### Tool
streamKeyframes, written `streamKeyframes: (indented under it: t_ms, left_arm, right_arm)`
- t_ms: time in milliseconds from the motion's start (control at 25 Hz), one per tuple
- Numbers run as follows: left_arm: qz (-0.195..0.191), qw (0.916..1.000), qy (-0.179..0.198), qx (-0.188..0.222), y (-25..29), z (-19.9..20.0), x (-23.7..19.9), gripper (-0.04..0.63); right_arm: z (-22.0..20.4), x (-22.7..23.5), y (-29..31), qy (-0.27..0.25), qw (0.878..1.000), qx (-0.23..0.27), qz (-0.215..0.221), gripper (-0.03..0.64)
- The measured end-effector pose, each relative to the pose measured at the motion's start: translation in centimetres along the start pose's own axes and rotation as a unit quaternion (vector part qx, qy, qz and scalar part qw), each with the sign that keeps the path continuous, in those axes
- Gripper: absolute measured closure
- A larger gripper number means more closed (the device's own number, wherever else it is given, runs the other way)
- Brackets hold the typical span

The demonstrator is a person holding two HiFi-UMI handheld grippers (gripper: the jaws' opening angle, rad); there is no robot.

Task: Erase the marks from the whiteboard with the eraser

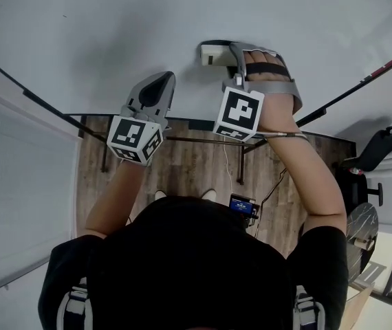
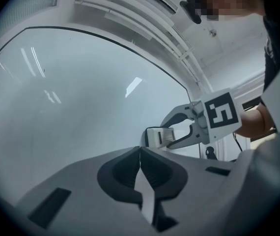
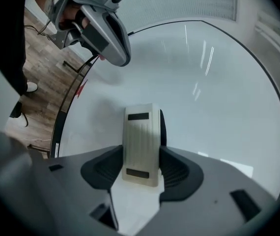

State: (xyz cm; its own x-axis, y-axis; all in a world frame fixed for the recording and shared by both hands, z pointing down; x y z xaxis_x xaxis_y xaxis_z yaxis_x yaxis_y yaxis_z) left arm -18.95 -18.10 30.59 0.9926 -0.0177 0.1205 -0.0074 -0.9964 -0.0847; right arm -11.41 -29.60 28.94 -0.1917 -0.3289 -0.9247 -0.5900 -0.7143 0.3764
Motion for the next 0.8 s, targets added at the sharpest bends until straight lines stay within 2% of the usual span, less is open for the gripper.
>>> streamKeyframes:
  t_ms: [360,520,600,640,720,800]
  left_arm:
    - [-0.007,1.0,0.0,-0.007,-0.1,-1.0,-0.3,0.589]
    - [-0.014,0.9999,0.002,-0.01,0.1,-1.1,0.1,0.589]
    - [-0.029,0.9995,0.003,-0.012,0.0,-1.5,0.5,0.589]
    - [-0.04,0.9991,0.004,-0.012,-0.2,-1.7,0.9,0.589]
    - [-0.065,0.9978,0.006,-0.01,-0.7,-2.2,1.8,0.589]
    - [-0.084,0.9964,0.01,-0.008,-1.2,-2.5,2.5,0.589]
  right_arm:
    - [0.9,-0.8,-0.6,0.014,0.999,0.046,-0.014,0.385]
    - [0.9,-1.9,-3.3,0.08,0.989,0.12,-0.001,0.385]
    - [1.0,-2.5,-4.9,0.149,0.973,0.177,0.016,0.383]
    - [0.9,-2.9,-5.5,0.192,0.959,0.205,0.03,0.383]
    - [0.5,-3.6,-6.5,0.285,0.923,0.251,0.065,0.383]
    - [-0.1,-4.2,-7.3,0.379,0.875,0.287,0.095,0.383]
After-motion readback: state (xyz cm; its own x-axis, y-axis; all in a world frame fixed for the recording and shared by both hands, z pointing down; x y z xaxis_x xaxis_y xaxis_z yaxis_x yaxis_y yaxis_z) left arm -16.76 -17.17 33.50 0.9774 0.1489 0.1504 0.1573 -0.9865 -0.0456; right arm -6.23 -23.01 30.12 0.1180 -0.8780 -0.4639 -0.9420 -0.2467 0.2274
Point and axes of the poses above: the fingertips, and each gripper's own axes: y forward along the fingers, x to its right, z out of its top, the point moved 2 cm from there along -y, backward along the fingers, and after that the axes turned 7 degrees about y, right-handed, at the moved point
